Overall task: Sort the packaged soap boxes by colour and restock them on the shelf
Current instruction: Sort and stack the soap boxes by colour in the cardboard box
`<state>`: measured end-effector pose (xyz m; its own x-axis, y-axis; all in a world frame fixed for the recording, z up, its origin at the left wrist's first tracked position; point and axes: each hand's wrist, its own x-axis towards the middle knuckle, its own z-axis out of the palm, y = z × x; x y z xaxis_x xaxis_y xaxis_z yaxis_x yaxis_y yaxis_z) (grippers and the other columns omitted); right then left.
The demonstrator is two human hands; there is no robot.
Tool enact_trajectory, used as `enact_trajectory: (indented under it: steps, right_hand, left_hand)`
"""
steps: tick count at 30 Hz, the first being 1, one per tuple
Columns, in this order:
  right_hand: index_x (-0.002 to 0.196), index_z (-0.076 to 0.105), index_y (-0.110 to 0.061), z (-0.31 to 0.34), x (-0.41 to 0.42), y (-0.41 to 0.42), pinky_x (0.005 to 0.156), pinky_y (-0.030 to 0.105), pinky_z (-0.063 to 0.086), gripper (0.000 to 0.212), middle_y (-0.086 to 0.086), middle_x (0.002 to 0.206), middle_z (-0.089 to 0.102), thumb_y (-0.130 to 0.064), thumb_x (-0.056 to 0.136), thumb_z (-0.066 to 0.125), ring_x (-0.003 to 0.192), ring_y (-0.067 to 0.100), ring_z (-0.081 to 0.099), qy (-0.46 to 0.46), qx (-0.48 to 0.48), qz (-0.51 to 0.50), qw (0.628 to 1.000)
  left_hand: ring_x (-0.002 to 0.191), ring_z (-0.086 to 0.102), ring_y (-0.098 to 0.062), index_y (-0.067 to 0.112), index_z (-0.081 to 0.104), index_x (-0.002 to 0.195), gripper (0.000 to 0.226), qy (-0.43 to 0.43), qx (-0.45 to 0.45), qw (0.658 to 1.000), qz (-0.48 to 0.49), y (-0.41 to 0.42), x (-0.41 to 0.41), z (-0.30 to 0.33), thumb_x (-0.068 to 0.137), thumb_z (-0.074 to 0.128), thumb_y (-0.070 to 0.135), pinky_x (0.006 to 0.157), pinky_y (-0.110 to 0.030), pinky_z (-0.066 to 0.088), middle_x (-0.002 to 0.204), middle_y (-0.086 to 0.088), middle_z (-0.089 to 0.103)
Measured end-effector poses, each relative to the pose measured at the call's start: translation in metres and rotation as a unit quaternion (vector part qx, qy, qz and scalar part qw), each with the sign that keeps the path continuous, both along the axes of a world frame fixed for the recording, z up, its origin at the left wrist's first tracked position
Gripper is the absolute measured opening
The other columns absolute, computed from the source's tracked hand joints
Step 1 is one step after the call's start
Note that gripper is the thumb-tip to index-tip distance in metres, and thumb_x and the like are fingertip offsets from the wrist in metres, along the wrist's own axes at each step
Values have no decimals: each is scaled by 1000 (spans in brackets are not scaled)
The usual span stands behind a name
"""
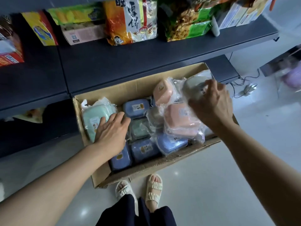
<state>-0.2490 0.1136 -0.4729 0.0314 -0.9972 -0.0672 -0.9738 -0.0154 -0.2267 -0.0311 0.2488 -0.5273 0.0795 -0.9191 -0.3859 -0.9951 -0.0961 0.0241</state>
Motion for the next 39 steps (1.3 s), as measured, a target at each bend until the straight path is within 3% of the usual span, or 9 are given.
enact_trajectory:
  steps: [5, 9, 13, 16, 19, 23, 29, 36, 39]
  right_hand:
    - [127, 45, -16, -49, -40, -31, 96, 47, 36, 58, 20, 126, 46, -57, 85, 49, 116, 38, 44, 8, 66, -31, 997]
    - [131, 46, -12, -56, -54, -26, 106, 47, 27, 48, 20, 139, 35, -41, 93, 46, 125, 38, 35, 4, 46, 11, 999]
    - [135, 44, -12, -52, -49, -2, 109, 50, 28, 56, 20, 145, 33, -34, 85, 59, 132, 39, 31, -87, -24, 164, 982]
    - [143, 37, -21, -65, -43, 12, 112, 54, 21, 84, 16, 150, 27, -49, 71, 70, 138, 36, 23, -16, 24, 315, 949]
    - [148, 28, -24, -87, -45, 11, 113, 54, 20, 103, 14, 151, 27, -43, 62, 82, 138, 37, 23, 44, 58, 367, 927]
    - [144, 28, -23, -108, -61, -9, 104, 54, 33, 101, 15, 141, 40, -28, 62, 85, 127, 36, 39, 40, 32, 342, 938]
    - [143, 29, -21, -118, -74, -11, 100, 49, 34, 93, 13, 138, 39, -23, 66, 80, 124, 35, 40, 31, 14, 330, 944]
    - [145, 29, -21, -116, -73, -9, 101, 46, 31, 92, 12, 140, 37, -20, 67, 78, 126, 34, 36, 48, 20, 311, 949]
    - [141, 28, -21, -114, -67, -5, 98, 50, 33, 92, 14, 136, 39, -13, 64, 78, 122, 37, 40, 49, 18, 296, 954]
  left_hand:
    - [133, 31, -19, 20, 34, 137, 63, 31, 39, 999, -9, 4, -20, -21, 84, 66, 23, 104, -35, 26, 144, 1, 30]
    - [136, 29, -19, 20, 31, 142, 66, 72, 59, 996, 3, 3, -35, -37, 86, 65, 30, 108, -37, 26, 147, 1, 30]
    - [134, 35, -20, 21, 32, 143, 66, 142, 70, 987, 25, -6, -55, -47, 87, 63, 36, 107, -35, 31, 148, 1, 38]
    - [122, 49, -26, 20, 38, 137, 63, 227, 106, 965, 80, -17, -74, -59, 84, 66, 39, 96, -35, 42, 137, -6, 51]
    - [120, 51, -27, 17, 38, 136, 67, 275, 128, 937, 171, -28, -92, -72, 82, 68, 41, 87, -30, 43, 135, -8, 51]
    - [121, 50, -28, 18, 29, 140, 73, 323, 144, 895, 271, -41, -114, -90, 83, 69, 39, 85, -31, 43, 138, -7, 49]
    - [122, 47, -36, 26, 28, 142, 86, 270, 168, 894, 314, -42, -136, -104, 74, 76, 46, 99, -43, 43, 140, -14, 34]
    - [108, 52, -23, 26, 49, 122, 59, 274, 50, 906, 319, -24, -108, -72, 72, 79, 36, 91, -29, 42, 117, -2, 33]
    - [102, 56, -20, 34, 52, 109, 47, 323, 60, 866, 376, -3, -78, -62, 72, 79, 24, 90, -34, 47, 112, 3, 50]
